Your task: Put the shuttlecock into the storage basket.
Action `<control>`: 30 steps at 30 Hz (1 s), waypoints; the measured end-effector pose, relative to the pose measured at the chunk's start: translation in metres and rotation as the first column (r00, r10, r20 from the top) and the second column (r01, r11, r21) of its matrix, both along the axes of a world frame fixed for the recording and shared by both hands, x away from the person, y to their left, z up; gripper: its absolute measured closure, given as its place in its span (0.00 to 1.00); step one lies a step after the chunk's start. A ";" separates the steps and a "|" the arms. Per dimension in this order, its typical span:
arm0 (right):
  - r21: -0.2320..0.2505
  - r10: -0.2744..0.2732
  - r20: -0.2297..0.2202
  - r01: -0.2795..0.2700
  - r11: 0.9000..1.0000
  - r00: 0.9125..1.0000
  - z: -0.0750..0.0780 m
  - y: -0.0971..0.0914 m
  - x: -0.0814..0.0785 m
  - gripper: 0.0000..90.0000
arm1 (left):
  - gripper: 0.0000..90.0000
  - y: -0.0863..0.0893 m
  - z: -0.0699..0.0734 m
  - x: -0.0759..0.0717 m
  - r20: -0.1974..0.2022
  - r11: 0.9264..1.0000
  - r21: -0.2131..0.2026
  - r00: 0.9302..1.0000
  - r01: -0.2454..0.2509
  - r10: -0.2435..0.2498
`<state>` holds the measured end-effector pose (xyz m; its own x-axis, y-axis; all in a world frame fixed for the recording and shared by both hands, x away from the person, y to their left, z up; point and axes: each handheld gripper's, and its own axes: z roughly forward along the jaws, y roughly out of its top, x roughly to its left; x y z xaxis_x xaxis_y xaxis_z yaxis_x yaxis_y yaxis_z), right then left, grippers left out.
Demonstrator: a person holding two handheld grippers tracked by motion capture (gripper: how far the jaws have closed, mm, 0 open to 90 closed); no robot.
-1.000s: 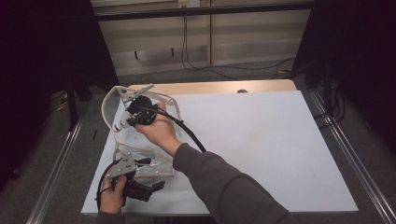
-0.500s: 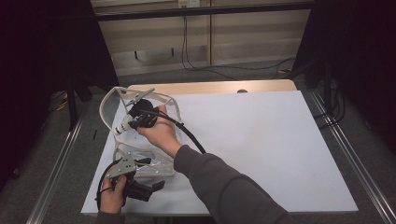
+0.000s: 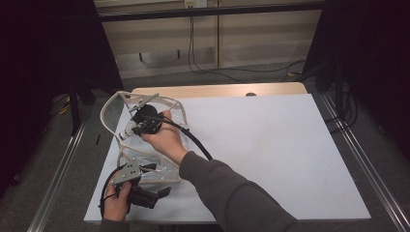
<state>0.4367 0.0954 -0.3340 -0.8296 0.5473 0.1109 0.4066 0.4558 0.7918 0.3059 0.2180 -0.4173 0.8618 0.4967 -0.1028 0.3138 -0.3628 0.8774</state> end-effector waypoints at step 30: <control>-0.043 -0.006 -0.006 0.006 0.999 1.000 -0.017 -0.002 0.008 0.96 | 0.03 0.001 0.000 0.000 0.006 1.000 0.008 1.000 0.007 -0.007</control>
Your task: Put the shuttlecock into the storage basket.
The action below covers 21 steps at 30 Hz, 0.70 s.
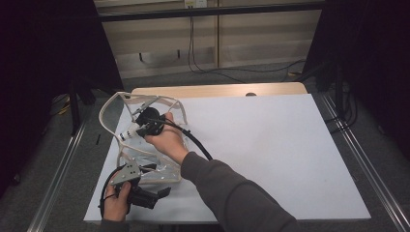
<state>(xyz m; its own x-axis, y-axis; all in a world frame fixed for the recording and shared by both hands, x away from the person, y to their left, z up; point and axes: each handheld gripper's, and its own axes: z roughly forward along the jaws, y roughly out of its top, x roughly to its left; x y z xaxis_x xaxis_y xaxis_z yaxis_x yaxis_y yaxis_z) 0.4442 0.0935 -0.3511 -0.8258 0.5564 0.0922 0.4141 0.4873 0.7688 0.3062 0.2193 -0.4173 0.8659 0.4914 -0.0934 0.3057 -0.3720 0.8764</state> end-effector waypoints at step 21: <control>-0.022 0.009 0.012 -0.009 1.000 1.000 -0.005 0.001 0.000 0.96 | 0.04 0.000 0.000 0.000 -0.002 1.000 0.000 1.000 0.000 0.000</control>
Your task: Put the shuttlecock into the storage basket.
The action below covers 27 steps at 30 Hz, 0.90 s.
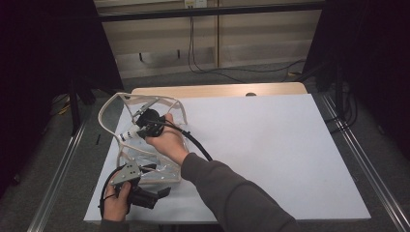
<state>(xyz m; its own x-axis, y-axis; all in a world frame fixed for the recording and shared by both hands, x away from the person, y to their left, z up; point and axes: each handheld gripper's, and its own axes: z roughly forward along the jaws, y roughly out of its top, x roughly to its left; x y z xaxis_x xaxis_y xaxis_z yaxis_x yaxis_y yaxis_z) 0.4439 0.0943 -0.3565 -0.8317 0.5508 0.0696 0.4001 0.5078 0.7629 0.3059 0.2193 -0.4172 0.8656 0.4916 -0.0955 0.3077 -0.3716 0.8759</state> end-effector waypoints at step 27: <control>-0.027 -0.003 0.010 0.003 1.000 1.000 0.000 -0.011 0.000 0.98 | 0.04 0.000 0.000 0.000 0.001 1.000 0.000 1.000 -0.001 0.001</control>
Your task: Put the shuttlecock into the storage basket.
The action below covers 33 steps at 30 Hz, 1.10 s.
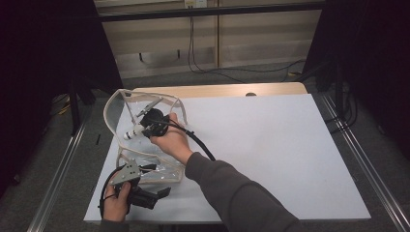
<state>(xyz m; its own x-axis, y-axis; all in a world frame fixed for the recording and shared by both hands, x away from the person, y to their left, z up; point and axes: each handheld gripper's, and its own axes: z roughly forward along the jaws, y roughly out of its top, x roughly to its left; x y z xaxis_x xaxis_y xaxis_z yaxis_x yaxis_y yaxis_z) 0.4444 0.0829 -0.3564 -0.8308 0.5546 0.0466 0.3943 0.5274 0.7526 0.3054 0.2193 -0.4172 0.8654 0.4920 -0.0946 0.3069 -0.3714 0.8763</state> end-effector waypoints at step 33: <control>-0.050 0.072 -0.025 -0.073 0.996 0.997 -0.007 0.010 -0.005 0.77 | 0.03 -0.001 0.000 0.000 -0.004 1.000 0.007 1.000 -0.001 0.001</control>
